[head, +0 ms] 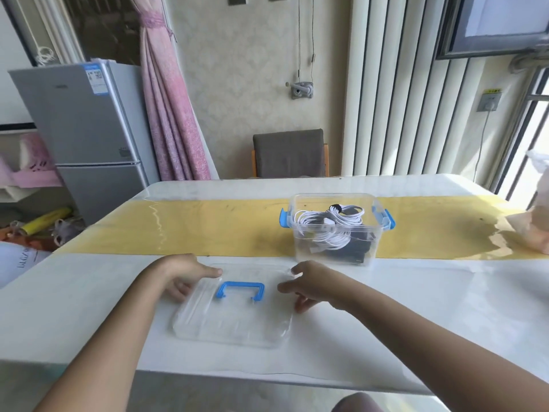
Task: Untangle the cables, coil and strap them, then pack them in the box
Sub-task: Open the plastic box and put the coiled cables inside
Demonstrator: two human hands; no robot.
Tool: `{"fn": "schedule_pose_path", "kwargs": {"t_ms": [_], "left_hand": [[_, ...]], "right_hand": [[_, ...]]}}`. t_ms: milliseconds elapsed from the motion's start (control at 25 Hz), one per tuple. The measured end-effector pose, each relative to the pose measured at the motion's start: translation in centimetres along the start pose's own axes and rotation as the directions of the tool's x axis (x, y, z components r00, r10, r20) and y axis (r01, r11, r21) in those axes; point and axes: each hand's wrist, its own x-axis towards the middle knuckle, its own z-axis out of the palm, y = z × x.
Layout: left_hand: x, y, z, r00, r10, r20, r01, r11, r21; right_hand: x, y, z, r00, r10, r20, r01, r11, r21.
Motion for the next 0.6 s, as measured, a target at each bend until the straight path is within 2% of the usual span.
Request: {"fn": "schedule_pose_path", "kwargs": {"t_ms": [120,280,440,520,600], "left_hand": [[0.4,-0.1,-0.8,0.995,0.059,-0.083,-0.065,0.996,-0.063],[0.0,2.5,-3.4,0.940,0.203,-0.276,-0.251,0.956,-0.150],[-0.6,7.4,-4.6,0.867,0.356,-0.350,-0.438,0.879,-0.191],[-0.7,9.7,-3.9,0.875,0.365,-0.317,-0.434,0.882,-0.185],[-1.0,11.0,-2.5,0.927,0.326,-0.185,-0.358,0.918,-0.173]], "right_hand": [[-0.2,-0.6,-0.1,0.988,-0.112,-0.105,0.131,0.971,0.200],[-1.3,-2.4,-3.2,0.921,-0.268,-0.284,0.325,0.929,0.179],[-2.2,-4.0,-5.3,0.906,-0.314,-0.285,0.384,0.892,0.238],[-1.7,-4.4,-5.7,0.898,-0.339,-0.279,0.383,0.916,0.118],[-1.2,-3.8,-5.8,0.884,-0.394,-0.252,0.373,0.919,-0.128]]}}
